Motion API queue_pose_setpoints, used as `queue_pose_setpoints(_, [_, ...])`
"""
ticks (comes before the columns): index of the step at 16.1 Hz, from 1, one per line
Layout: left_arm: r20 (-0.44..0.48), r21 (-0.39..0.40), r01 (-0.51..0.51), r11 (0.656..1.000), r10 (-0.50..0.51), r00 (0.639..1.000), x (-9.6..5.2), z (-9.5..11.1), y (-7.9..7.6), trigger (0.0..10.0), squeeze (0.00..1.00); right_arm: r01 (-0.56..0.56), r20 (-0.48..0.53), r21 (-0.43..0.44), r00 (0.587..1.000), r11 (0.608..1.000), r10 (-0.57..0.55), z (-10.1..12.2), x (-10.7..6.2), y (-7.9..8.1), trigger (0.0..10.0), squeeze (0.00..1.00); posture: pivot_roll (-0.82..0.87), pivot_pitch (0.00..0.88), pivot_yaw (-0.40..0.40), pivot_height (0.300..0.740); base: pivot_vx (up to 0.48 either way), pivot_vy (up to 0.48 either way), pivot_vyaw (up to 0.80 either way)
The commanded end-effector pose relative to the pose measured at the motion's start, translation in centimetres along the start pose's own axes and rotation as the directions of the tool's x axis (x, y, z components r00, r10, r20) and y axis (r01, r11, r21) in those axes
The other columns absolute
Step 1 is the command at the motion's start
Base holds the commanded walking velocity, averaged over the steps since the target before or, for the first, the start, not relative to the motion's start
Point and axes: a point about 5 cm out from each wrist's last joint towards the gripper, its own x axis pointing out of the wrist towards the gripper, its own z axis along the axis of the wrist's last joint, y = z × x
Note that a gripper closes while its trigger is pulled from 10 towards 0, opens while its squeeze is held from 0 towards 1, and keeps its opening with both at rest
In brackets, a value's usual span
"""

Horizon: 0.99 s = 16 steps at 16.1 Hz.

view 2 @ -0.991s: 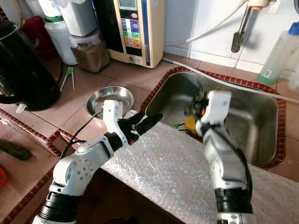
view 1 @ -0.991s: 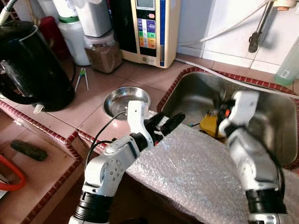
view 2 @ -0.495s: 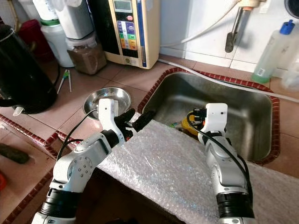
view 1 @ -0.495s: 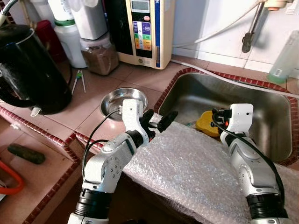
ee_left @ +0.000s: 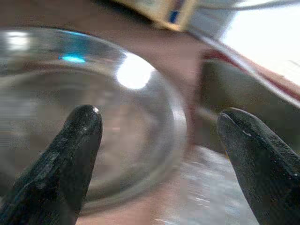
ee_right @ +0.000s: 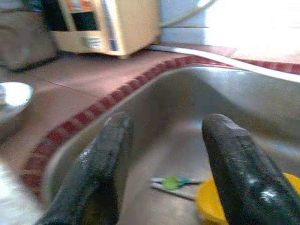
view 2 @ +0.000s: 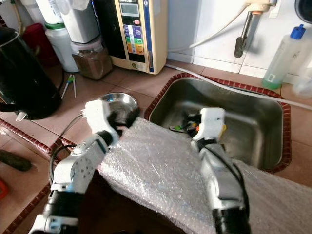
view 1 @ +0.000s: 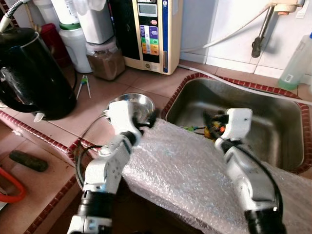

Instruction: Kitchen organization

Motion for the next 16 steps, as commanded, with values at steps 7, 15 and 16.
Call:
queue_pose_setpoints(7, [0.186,0.076,-0.314,0.947,0.295,0.937,0.9,4.6,4.6,10.0,0.00,-0.129,-0.012,0.018,0.992,0.992,0.129,-0.8,-1.5,3.2,10.0,1.00,-0.20,0.046,0.126,0.740,0.000,0.000,0.00])
queue_pose_setpoints(15, [-0.051,-0.069,-0.446,0.892,0.443,0.895,1.3,1.8,7.4,10.0,0.00,-0.238,0.033,0.028,0.971,0.971,0.237,0.1,-2.1,4.1,10.0,0.89,-0.21,0.050,0.126,0.740,0.000,0.000,0.00])
queue_pose_setpoints(16, [-0.068,-0.095,-0.433,0.896,0.429,0.901,1.6,1.7,7.2,10.0,0.00,-0.238,0.033,0.028,0.971,0.971,0.237,0.2,-2.2,4.1,10.0,0.77,-0.21,0.049,0.127,0.740,0.000,0.000,0.00])
